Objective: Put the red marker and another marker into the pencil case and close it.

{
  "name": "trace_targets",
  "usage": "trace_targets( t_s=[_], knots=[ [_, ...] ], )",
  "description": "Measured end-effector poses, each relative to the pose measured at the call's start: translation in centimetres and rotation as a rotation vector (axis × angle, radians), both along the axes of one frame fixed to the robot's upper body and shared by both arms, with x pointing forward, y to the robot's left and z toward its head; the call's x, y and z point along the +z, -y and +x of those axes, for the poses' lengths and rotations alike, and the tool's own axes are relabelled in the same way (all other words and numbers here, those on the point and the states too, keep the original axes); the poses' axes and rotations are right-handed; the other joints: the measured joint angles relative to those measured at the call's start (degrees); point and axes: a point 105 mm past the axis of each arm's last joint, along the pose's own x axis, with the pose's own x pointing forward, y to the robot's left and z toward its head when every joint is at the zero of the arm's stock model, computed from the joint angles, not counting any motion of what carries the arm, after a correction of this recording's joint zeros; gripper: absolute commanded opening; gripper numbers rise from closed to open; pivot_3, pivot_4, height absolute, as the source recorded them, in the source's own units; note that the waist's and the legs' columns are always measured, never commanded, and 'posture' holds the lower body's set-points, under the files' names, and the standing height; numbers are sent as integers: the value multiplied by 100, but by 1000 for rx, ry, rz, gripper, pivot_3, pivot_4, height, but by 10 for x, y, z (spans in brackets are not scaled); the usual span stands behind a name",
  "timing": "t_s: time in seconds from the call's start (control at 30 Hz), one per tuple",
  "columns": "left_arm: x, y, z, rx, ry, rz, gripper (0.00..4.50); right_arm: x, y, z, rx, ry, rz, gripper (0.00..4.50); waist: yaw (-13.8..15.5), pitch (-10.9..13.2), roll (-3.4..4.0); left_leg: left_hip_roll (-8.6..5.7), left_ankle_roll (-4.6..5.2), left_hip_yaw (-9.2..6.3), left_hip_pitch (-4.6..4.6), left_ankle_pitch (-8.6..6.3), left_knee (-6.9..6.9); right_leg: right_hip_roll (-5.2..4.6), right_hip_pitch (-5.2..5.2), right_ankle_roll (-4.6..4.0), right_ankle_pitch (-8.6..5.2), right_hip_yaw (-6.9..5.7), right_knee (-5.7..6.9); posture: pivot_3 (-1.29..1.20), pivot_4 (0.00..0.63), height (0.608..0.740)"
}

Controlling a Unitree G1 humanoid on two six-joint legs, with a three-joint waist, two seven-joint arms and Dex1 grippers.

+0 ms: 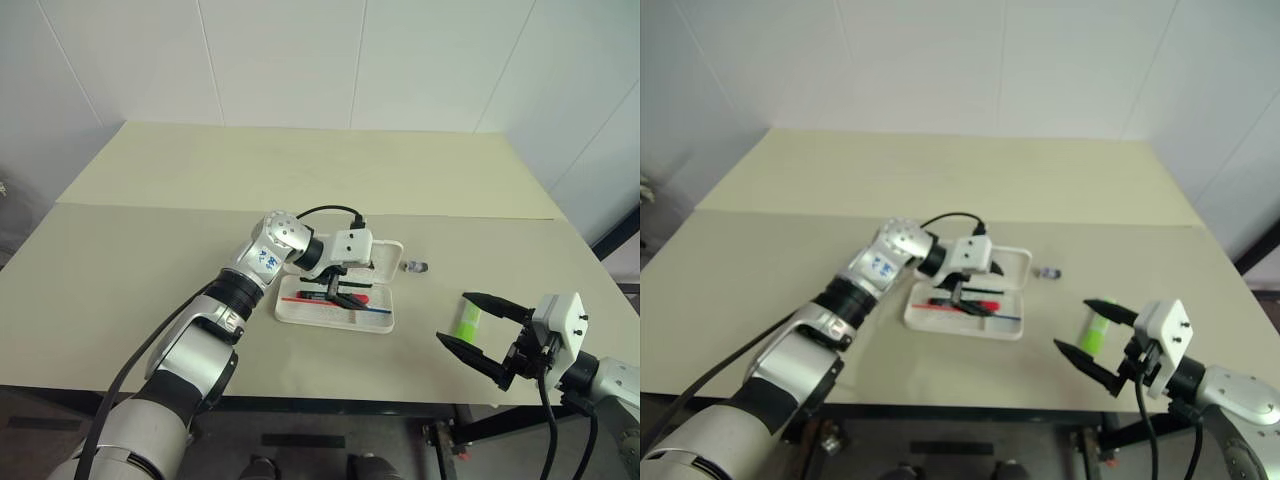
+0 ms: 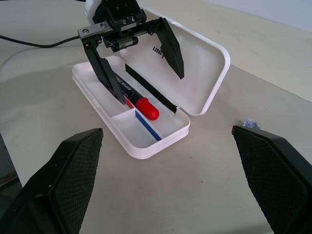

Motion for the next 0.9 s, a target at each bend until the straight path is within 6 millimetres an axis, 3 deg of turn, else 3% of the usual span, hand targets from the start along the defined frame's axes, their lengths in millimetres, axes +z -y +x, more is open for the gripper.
trace_targets(
  t_s=[0.1, 0.33, 0.53, 0.7, 0.9],
  knots=[
    [2, -3, 1, 4, 7, -12, 4487, 0, 2, 4, -49, 15, 5, 4500, -3, 0, 0, 0, 0, 1, 4, 0, 0, 0, 0, -2, -1, 1, 5, 0, 150, 740],
    [34, -10, -11, -74, 51, -385, 4487, -10, 10, 25, -305, 58, 24, 4500, -2, -1, 2, 4, -1, 3, 12, 0, 0, -2, -1, -9, -5, 1, 24, 0, 150, 740],
    [38, -45, -21, -119, 20, -551, 4487, -31, 19, 41, -578, 13, 52, 4500, -13, -1, 2, 3, -6, 7, 22, 4, 5, -2, -3, -17, -9, 2, 52, 0, 150, 740],
    [35, -78, -31, -176, -15, -506, 4487, -38, 20, 51, -699, -43, 121, 4500, -35, -2, 4, 4, -7, 7, 27, 6, 5, -2, -2, -21, -11, 1, 58, 0, 150, 740],
    [34, -118, -20, -51, -5, -481, 4487, -46, 23, 61, -800, -119, 163, 4500, -25, -3, 4, 6, -7, 2, 24, 6, 1, -3, -7, -27, -14, -5, 61, 0, 150, 740]
  ],
)
